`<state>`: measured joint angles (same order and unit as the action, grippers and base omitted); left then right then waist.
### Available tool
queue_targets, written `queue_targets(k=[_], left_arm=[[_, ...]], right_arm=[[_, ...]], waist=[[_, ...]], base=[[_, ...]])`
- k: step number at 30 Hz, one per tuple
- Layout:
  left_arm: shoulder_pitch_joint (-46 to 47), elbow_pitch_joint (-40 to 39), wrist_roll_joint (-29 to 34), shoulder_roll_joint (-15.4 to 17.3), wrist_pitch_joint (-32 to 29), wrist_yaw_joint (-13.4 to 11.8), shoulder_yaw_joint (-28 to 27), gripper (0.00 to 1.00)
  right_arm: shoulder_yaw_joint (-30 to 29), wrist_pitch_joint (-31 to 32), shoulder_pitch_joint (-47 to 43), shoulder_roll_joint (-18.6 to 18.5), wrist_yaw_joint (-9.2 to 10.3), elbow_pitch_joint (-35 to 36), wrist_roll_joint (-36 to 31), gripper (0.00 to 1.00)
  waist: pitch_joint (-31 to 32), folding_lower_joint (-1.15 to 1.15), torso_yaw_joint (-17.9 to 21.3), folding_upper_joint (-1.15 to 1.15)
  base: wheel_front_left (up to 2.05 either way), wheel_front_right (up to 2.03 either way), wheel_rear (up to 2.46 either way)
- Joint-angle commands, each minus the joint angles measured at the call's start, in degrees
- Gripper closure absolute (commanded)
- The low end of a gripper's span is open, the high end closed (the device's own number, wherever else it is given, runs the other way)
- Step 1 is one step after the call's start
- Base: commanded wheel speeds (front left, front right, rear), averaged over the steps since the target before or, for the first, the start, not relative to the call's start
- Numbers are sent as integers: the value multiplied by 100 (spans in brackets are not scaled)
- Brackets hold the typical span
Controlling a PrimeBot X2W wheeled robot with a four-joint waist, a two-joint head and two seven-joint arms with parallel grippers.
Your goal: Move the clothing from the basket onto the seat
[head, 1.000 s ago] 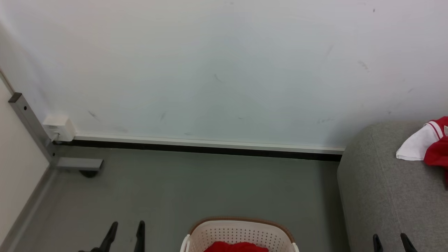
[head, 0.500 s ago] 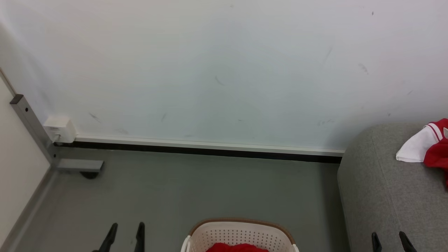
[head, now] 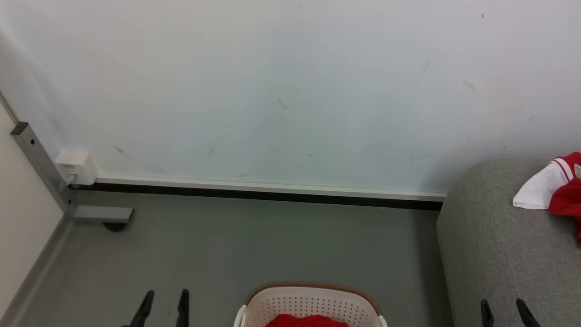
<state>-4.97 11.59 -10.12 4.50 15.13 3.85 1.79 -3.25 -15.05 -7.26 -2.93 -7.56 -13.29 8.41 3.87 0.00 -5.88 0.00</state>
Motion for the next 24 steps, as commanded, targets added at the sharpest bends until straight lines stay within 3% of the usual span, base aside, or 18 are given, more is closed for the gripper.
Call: queue_targets(k=[1,24], left_arm=[[26,21,88,-16,3,13,-37,0],[161,22,154,-127,3,170,-34,0]], right_arm=[[-2,-18,55,5,16,1,1,0],[25,-18,136,5,16,53,-41,0]], waist=[[-1,0,6,0],[-118,0,136,0]], base=[[0,0,0],[0,0,0]])
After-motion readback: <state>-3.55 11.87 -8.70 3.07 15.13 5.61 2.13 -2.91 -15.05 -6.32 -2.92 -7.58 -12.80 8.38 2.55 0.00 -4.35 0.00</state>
